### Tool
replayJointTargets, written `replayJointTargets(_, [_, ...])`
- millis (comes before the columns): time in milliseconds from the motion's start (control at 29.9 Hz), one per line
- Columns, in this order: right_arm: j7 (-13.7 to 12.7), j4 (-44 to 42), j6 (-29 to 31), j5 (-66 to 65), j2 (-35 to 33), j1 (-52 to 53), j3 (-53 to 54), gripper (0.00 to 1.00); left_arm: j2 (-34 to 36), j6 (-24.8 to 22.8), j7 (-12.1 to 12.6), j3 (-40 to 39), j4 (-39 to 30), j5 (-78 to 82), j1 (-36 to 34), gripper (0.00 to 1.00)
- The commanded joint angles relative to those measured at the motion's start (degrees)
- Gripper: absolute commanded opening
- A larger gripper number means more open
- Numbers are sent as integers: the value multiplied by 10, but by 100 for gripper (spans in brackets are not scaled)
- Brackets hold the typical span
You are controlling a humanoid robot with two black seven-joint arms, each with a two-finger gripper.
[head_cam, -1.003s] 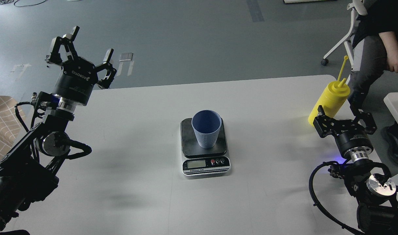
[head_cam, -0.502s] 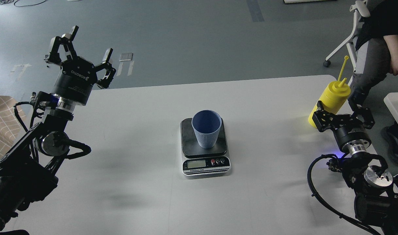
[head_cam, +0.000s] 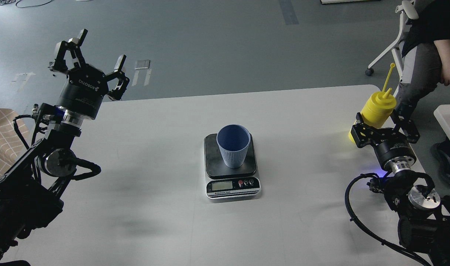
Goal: Pour seasoning into cup on scale with both arms
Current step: 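Close the right gripper around the yellow squeeze bottle, then lift the bottle with the right gripper and tip its nozzle over the cup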
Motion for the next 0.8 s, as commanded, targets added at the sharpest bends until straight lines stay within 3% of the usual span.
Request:
replayJointTargets(0, [-1, 0, 3, 0, 2, 0, 0, 47, -1, 0, 0, 0, 0, 0, 0, 98])
replayJointTargets(67, [-1, 1, 4, 0, 2, 0, 0, 44, -1, 0, 0, 0, 0, 0, 0, 98])
replayJointTargets(134, [-1, 0, 4, -2, 2, 0, -1, 35, 0, 0, 0, 0, 0, 0, 0, 98])
replayJointTargets(502, [-7, 52, -4, -26, -5, -6, 0, 34, -1, 0, 0, -1, 0, 0, 0, 98])
replayJointTargets(769, [-13, 197, -70, -252, -56, 9, -1, 34, -2, 0, 0, -1, 1, 0, -1, 98])
